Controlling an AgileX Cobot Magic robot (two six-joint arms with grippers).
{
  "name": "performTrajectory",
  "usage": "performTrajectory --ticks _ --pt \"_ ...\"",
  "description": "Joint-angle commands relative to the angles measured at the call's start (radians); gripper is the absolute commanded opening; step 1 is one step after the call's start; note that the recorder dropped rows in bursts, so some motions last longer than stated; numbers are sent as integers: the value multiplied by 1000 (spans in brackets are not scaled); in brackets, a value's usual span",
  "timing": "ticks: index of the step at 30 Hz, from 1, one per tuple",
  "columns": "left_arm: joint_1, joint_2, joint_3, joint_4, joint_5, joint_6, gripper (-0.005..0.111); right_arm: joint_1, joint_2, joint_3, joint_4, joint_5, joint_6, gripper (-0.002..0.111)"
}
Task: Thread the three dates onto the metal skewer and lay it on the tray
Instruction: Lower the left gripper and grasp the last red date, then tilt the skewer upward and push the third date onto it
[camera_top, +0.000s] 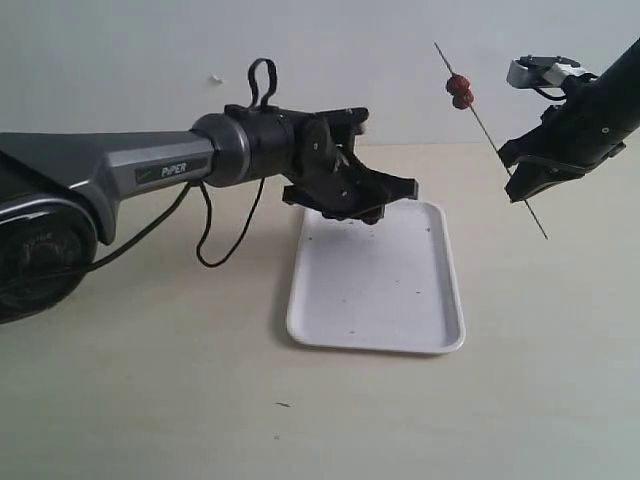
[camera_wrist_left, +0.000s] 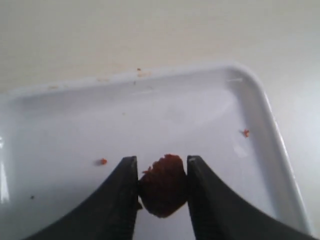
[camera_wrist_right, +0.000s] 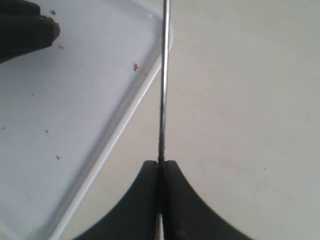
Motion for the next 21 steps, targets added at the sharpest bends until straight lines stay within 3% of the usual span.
performTrajectory --ticks 1,9,13,21 --pt "35 -64 -1 -9 -8 -1 33 0 -10 -12 32 47 -15 0" --pt "139 -135 -1 -25 -50 -25 33 0 60 16 239 225 -225 0" --pt "138 -135 -1 -20 -37 9 33 0 96 18 335 265 -346 0" --pt "134 -135 -1 -24 -30 9 33 0 173 93 343 265 -344 0"
